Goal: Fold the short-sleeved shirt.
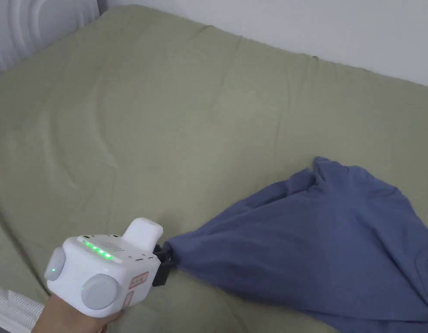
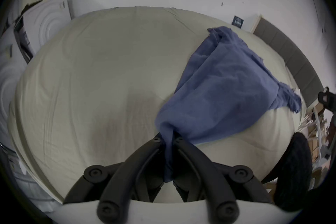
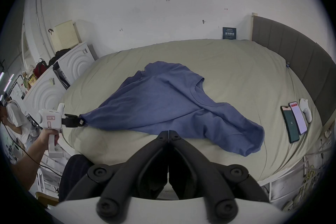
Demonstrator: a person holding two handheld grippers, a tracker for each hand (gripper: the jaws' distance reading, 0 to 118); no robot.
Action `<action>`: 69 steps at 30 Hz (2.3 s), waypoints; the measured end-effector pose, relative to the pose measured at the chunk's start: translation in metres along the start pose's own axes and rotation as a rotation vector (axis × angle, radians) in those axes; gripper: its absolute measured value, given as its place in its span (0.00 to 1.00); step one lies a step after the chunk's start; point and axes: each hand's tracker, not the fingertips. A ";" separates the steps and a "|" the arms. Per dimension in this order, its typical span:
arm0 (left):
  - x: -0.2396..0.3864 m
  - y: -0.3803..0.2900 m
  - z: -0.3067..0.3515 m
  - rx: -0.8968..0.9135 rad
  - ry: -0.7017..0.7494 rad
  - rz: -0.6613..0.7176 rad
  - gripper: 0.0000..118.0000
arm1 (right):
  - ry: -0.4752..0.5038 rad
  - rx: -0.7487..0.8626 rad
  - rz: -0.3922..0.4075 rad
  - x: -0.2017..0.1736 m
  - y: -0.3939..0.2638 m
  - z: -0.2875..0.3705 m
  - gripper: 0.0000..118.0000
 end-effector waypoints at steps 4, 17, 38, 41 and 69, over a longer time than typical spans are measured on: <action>0.013 0.001 0.028 0.089 0.021 -0.015 0.03 | -0.016 0.006 0.098 0.003 0.033 -0.021 0.00; 0.031 0.012 0.023 0.141 0.037 0.038 0.04 | 0.013 -0.152 0.263 0.057 0.201 -0.337 0.98; 0.023 0.070 0.026 0.212 0.039 0.133 0.03 | 0.109 -0.002 0.251 0.045 0.246 -0.250 0.01; 0.033 0.105 0.053 0.309 0.005 0.133 0.03 | 0.096 0.080 0.228 0.052 0.279 -0.180 0.01; 0.138 0.468 0.260 0.792 -0.101 0.134 0.03 | -0.023 0.714 0.131 0.065 0.537 0.087 0.01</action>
